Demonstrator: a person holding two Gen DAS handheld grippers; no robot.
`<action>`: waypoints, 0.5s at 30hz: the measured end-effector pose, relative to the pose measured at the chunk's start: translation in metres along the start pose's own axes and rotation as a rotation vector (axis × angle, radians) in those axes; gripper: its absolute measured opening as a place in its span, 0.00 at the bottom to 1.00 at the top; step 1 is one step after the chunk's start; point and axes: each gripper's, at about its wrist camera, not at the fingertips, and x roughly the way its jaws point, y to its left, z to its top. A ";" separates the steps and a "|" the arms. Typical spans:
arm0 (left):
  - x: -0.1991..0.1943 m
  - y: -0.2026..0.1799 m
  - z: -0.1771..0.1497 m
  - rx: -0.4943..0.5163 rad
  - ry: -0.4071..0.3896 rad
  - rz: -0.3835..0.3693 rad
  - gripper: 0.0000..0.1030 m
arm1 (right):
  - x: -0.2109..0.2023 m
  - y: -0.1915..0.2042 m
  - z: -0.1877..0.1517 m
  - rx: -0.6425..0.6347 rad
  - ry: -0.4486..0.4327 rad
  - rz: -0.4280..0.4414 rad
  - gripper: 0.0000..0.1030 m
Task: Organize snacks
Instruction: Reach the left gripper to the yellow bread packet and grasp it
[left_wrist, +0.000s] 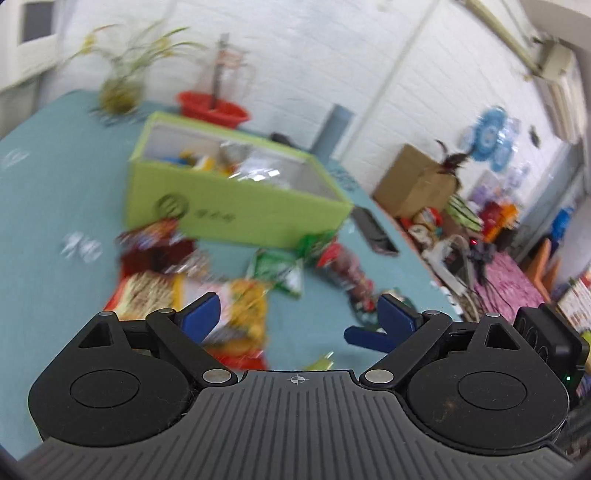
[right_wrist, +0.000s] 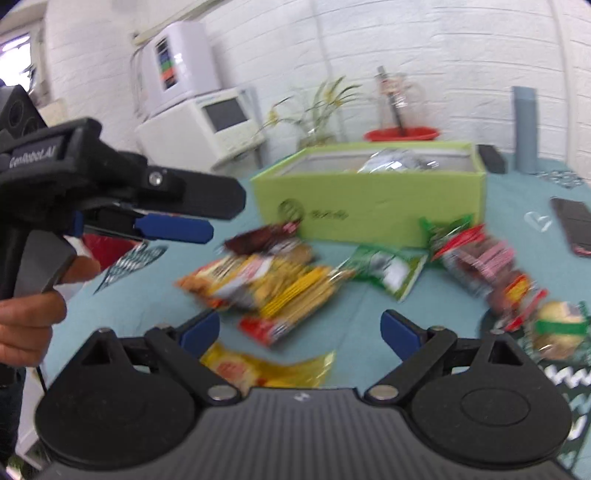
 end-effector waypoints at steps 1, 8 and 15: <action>-0.006 0.007 -0.006 -0.030 0.000 0.018 0.78 | 0.008 0.006 -0.001 -0.029 0.010 0.025 0.91; -0.030 0.033 -0.019 -0.109 -0.014 0.043 0.78 | 0.028 0.018 -0.005 -0.041 0.098 0.034 0.91; -0.014 0.035 -0.039 -0.132 0.054 0.002 0.78 | -0.017 0.053 -0.048 0.110 0.094 0.003 0.91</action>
